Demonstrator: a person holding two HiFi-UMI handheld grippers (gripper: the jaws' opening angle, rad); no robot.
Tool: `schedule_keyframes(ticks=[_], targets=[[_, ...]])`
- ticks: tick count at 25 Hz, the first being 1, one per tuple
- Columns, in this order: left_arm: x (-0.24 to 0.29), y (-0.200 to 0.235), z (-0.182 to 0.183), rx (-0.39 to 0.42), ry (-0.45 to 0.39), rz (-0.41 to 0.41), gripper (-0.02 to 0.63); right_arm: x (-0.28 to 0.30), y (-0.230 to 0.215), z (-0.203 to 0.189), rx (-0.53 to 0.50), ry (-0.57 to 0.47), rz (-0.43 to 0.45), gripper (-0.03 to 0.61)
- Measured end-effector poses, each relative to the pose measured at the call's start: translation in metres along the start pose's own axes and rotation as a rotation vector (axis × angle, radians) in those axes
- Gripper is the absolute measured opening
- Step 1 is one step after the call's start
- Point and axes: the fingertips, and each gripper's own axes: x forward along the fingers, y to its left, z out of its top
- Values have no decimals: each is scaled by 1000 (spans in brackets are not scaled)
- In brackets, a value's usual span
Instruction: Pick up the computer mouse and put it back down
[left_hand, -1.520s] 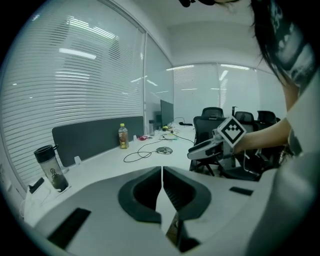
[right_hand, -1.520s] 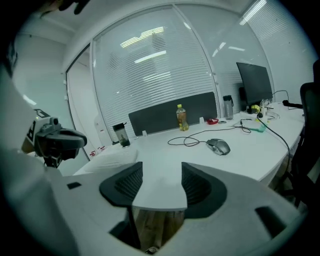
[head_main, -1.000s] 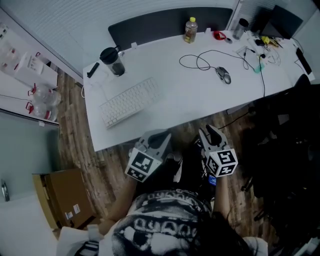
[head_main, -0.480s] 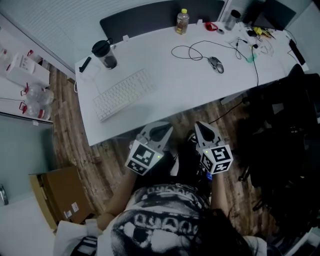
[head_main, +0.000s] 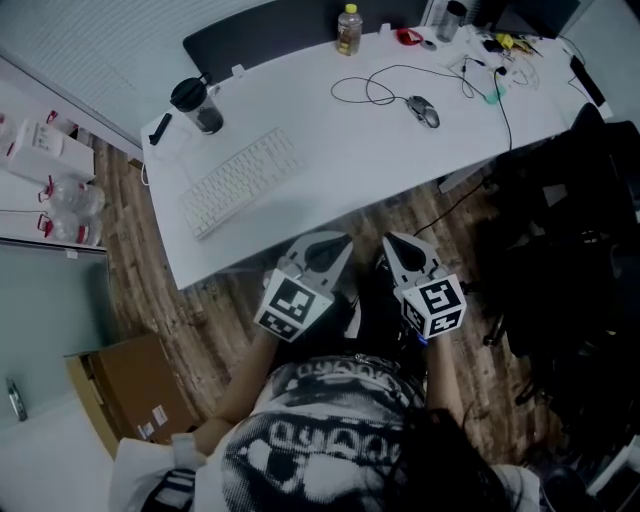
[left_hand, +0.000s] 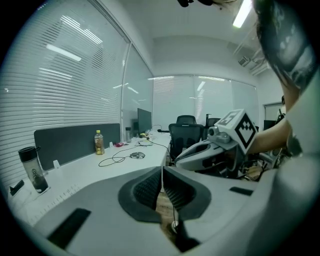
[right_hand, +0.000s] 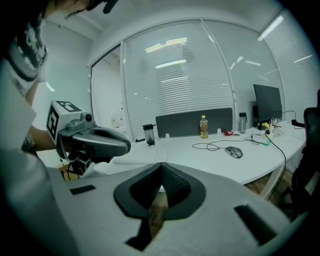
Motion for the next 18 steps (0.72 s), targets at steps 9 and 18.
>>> schedule_keyframes(ticks=[9,18], targets=[[6,-15,5,18,-13,-40,6,-10,-4,-1,-5,-9,-14,-9],[18,-31,11,53,-29,-93,6,-25,-24,-4,-20,-10,-61,-9]])
